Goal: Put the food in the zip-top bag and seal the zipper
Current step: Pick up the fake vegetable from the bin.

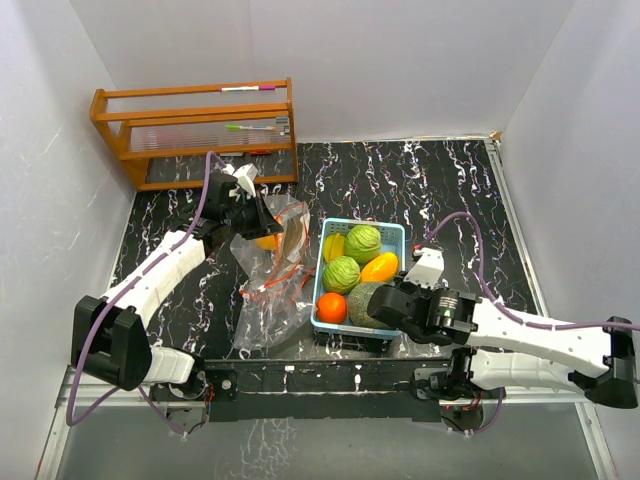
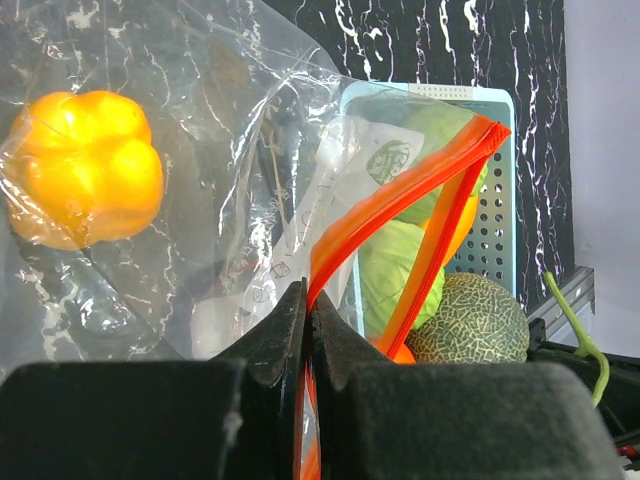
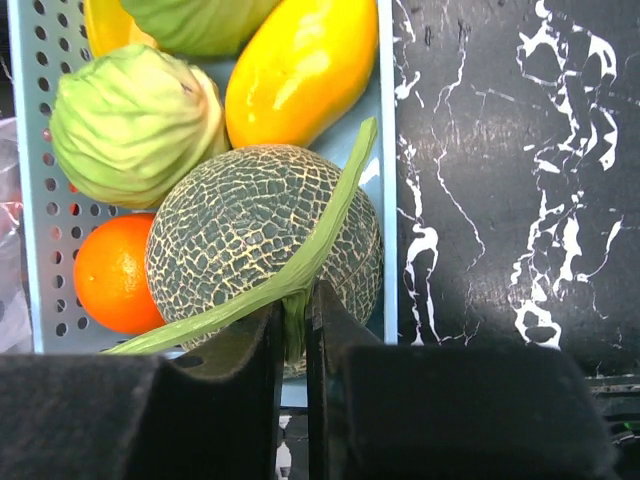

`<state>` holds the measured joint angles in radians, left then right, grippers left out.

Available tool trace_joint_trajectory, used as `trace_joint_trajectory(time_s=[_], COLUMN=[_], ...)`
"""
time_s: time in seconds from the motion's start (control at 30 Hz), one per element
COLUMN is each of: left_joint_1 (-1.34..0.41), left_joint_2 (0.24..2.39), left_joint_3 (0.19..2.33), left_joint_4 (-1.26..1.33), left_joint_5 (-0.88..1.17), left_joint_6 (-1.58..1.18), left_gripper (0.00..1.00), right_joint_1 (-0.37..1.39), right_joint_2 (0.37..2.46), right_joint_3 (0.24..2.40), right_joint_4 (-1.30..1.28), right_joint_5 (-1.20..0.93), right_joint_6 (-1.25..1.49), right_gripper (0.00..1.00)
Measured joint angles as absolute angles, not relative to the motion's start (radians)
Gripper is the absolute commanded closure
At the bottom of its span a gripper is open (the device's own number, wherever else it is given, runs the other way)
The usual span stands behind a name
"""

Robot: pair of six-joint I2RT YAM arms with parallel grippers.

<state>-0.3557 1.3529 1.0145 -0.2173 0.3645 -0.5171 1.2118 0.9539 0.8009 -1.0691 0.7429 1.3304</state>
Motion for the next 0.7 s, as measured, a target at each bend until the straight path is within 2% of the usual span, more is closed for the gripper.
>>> trace_joint_trajectory(time_s=[0.27,0.53,0.7], left_joint_1=[-0.356,-0.356,-0.356], left_joint_2=[1.353,1.352,1.351], left_joint_3=[1.015,1.024,1.035], left_joint_4=[-0.219,-0.237,-0.239], left_joint_5=[0.366,0.367,0.373], left_joint_6=[-0.516,-0.516,-0.517], left_gripper=[1.0,1.0,1.0], right_joint_1=[1.212,1.212,1.212], right_joint_2=[0.871,0.75,0.792], right_joint_3=[0.934,1.012,1.011], right_joint_4=[-0.992,-0.688,-0.45], right_joint_5=[0.794,0.826,0.827], right_joint_6=[1.105,0.795,0.624], right_gripper=[0.92,0.92,0.92])
